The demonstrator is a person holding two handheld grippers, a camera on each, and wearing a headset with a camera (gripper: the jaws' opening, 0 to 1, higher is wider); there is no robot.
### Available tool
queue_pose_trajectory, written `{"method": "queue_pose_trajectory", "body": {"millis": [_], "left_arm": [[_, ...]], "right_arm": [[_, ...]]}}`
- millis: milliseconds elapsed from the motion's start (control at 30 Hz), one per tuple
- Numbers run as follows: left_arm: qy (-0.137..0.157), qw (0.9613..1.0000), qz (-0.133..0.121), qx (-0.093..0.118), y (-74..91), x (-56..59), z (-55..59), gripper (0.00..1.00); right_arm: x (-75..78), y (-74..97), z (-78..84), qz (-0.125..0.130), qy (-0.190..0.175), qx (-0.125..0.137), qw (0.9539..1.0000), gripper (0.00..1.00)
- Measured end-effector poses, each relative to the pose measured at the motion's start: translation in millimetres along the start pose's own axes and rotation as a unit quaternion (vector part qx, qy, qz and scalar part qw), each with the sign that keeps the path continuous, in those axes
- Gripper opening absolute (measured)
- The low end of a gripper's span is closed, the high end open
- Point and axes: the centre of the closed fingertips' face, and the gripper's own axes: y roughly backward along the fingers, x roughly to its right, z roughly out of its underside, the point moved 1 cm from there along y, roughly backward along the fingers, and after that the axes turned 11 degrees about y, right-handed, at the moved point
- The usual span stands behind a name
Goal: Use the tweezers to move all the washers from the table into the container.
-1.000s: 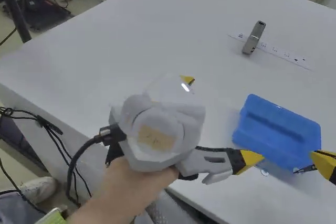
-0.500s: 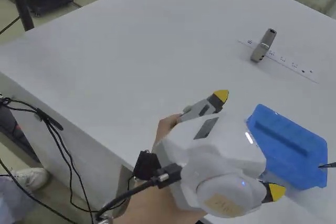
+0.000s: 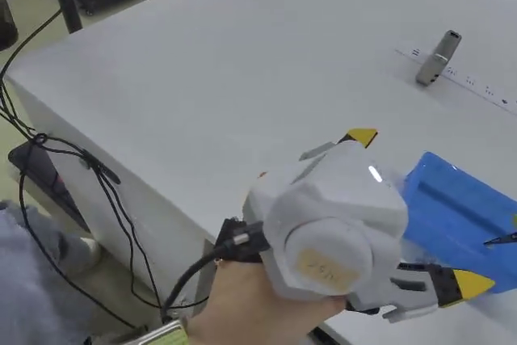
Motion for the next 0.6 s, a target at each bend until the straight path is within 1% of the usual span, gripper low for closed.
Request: {"method": "queue_pose_trajectory", "body": {"millis": [33, 100, 133, 200, 267, 300, 400, 433, 500, 600], "left_arm": [[-0.002, 1.0000, 0.000, -0.002, -0.3, 0.2, 0.6, 0.99], [-0.003, 1.0000, 0.002, -0.004, -0.6, 1.0, 1.0, 0.99], [-0.005, 1.0000, 0.001, -0.006, -0.4, 0.7, 1.6, 0.99], [-0.006, 1.0000, 0.000, -0.007, -0.2, 0.3, 1.9, 0.99], [-0.006, 1.0000, -0.001, -0.006, -0.1, -0.1, 1.9, 0.99], [-0.006, 0.9999, -0.003, -0.008, 0.1, -0.8, 2.6, 0.99], [-0.007, 0.9999, -0.004, -0.015, -0.2, -1.0, 5.1, 0.99], [-0.009, 0.9998, -0.005, -0.016, -0.1, -1.0, 5.6, 0.99], [-0.010, 0.9998, -0.004, -0.018, -0.1, -0.9, 6.0, 0.99], [-0.007, 0.9998, -0.003, -0.017, -0.1, -1.1, 5.8, 0.99]], "right_arm": [[0.6, -0.9, 0.6, 0.000, -0.004, -0.001, 1.0000, 0.02], [4.9, -2.4, 1.8, 0.001, -0.012, 0.006, 0.9999, 0.02], [9.7, -3.0, 4.9, 0.007, -0.021, 0.001, 0.9998, 0.02], [11.0, -3.1, 5.3, 0.008, -0.022, 0.004, 0.9997, 0.02], [9.4, -2.6, 6.8, 0.007, -0.021, 0.000, 0.9997, 0.02], [10.1, -2.0, 7.6, 0.010, -0.016, -0.001, 0.9998, 0.02], [10.0, -1.4, 8.6, 0.009, -0.020, 0.002, 0.9998, 0.02], [10.7, -1.2, 11.0, 0.010, -0.017, -0.004, 0.9998, 0.03], [9.4, -1.1, 12.2, 0.008, -0.013, -0.006, 0.9999, 0.03], [3.3, 3.9, 7.2, 0.007, -0.015, -0.002, 0.9999, 0.03]]}}
